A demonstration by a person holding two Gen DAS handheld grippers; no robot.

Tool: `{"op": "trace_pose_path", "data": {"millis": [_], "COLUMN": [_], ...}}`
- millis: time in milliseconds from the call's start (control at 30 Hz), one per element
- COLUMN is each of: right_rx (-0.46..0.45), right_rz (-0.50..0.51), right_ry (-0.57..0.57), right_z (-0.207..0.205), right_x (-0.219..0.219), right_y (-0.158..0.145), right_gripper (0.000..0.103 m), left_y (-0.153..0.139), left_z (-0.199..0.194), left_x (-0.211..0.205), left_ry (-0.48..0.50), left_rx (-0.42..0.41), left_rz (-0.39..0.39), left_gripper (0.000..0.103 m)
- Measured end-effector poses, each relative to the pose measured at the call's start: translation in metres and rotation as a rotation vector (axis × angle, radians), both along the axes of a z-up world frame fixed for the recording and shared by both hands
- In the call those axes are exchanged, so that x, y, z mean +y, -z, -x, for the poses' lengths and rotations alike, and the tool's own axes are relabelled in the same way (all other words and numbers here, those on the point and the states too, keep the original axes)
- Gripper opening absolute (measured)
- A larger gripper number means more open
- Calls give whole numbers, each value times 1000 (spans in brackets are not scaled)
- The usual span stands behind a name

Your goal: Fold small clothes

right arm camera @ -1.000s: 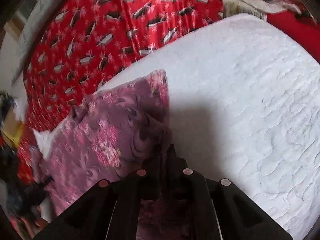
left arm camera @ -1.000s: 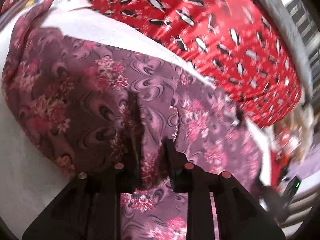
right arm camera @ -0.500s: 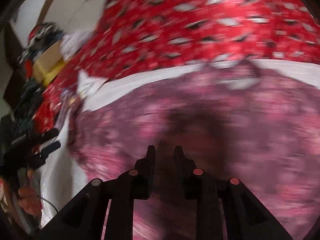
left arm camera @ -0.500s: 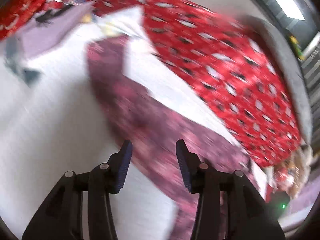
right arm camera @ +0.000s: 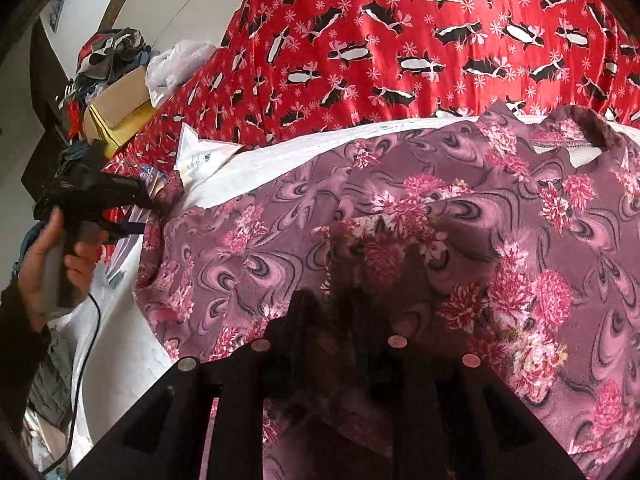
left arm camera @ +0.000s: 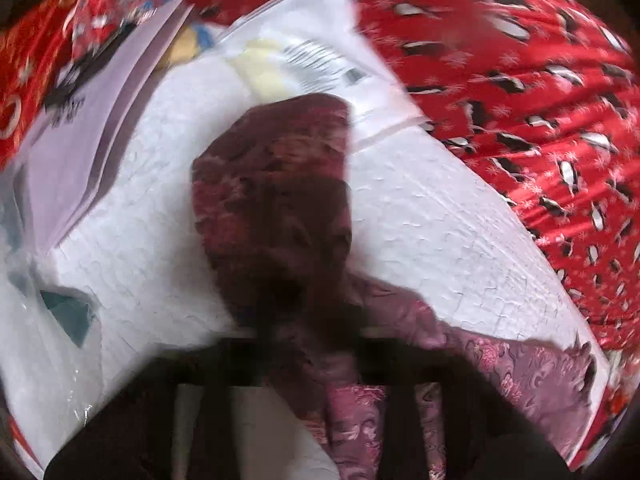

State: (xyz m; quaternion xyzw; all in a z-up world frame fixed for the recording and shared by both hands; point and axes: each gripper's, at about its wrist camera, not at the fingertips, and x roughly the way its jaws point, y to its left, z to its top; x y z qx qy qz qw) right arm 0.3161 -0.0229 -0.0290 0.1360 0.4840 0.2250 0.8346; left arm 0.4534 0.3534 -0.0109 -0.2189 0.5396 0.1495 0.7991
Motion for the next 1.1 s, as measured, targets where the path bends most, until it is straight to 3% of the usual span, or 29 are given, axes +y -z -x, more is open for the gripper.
{"op": "trace_pose_path", "data": {"millis": [33,133,300,400,467,500,533,600,700,767,800,833,867,900,1100], "right_rx": [0,-2,0,-1,-1,-2,-2,-2,-2,-1,0,0,0,1,3], "right_rz": [-2,-7,-26,-21,-19,-19,-18,-20,-20,-26,-28,-29,-32,-34,-44], "right_ry": [0,-1,3,3,3,3,4,4,3,4,4,4,4,5,7], "right_z": [0,2,3,3,3,3,3,3,3,3,2,2,2,2,2], "right_x": [-1,0,-4,-4,-4,-4,-4,-4,-4,-5,-5,-5,-5,-5,-6], "right_y": [0,1,0,0,0,0,0,0,0,1,1,1,1,1,1], "right_gripper": [24,24,24,24,24,24,24,24,24,24,24,24,24,24,24], "left_y": [-5,-19,0,-7,-9,-8,-7,2,24,23,19,15,14,12,-17], "left_z": [14,58,114,132,133,129,126,118,107,106,105,104,100,97,103], "left_x": [15,53,106,117,115,111,108,102,97,95,94,94,94,93,82], "left_ry": [-44,-117,-192,-220,-208,-201,-208,-222,-257,-290,-291,-285,-272,-260,-246], "left_rx": [-56,-161,-108,-186,-242,-245,-241,-229,-203,-253,-276,-301,-319,-333,-367], "left_rz": [69,138,218,278,332,348,352,387,501,486,469,463,471,491,409], "left_gripper": [3,3,4,5,24,47,56,56,56,56,54,25,7,0,0]}}
